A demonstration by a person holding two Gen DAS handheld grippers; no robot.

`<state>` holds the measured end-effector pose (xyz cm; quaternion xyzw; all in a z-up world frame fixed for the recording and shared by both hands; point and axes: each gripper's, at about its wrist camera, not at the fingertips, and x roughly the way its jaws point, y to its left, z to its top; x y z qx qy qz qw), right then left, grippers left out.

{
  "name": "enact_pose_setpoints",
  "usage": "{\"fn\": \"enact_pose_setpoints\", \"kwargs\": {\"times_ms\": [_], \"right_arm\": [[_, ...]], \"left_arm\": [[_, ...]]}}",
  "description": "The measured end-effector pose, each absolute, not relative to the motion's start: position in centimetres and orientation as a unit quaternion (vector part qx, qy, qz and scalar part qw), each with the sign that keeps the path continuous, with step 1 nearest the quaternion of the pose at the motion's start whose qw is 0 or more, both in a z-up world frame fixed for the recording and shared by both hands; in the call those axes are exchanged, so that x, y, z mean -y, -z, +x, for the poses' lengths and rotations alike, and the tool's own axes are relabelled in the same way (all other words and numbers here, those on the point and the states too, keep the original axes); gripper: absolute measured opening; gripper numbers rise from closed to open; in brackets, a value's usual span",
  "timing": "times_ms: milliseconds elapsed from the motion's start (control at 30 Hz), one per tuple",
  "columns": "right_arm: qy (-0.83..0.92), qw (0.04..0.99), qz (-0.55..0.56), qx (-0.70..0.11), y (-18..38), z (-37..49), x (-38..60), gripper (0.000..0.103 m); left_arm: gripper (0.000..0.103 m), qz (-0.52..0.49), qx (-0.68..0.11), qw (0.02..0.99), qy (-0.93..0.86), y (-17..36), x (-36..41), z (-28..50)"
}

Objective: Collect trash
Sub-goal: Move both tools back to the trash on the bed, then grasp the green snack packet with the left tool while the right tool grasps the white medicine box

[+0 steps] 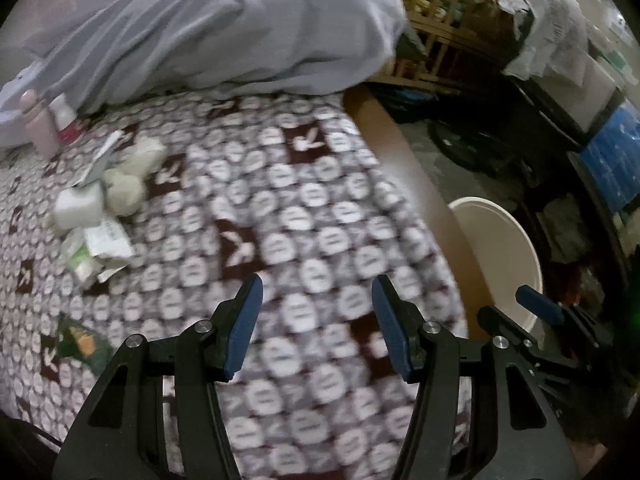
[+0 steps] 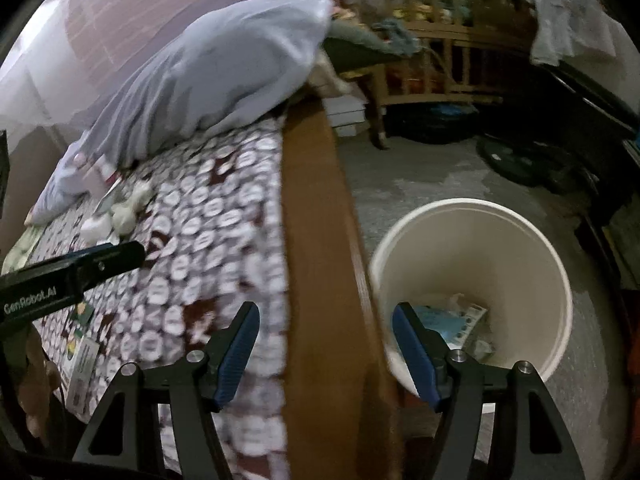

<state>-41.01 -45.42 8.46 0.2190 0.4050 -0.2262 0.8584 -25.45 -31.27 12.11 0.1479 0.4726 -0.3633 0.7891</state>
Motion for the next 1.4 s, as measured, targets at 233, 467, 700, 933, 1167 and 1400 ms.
{"fn": "enact_pose_setpoints", "kwargs": {"times_ms": [233, 467, 700, 933, 1167, 1400], "right_arm": [[0.189, 0.866, 0.198, -0.418, -8.6, -37.9, 41.7, 0.067], [0.145, 0.868, 0.177, -0.44, -7.9, -35.1, 37.6, 0.068], [0.099, 0.868, 0.152, -0.462, -7.0, -32.7, 33.5, 0.068], [0.074, 0.868, 0.139, -0.471, -6.8, -31.4, 31.5, 0.068], [0.051, 0.865, 0.144, -0.477, -6.6, -30.1, 30.6, 0.069], [0.022, 0.86, 0.145, -0.488, -6.7, -29.1, 28.2, 0.069]], "left_arm": [[0.055, 0.14, -0.475, 0.802, 0.332, -12.0, 27.5, -23.6], [0.055, 0.131, -0.482, 0.811, 0.304, -12.1, 23.0, -21.4], [0.055, 0.16, -0.481, 0.822, 0.26, -11.3, 17.8, -18.9], [0.055, 0.167, -0.525, 0.806, 0.218, -8.2, 11.3, -17.0], [0.055, 0.143, -0.554, 0.802, 0.169, -5.4, 8.2, -14.7], [0.055, 0.123, -0.551, 0.811, 0.155, -4.2, 9.2, -10.5]]}}
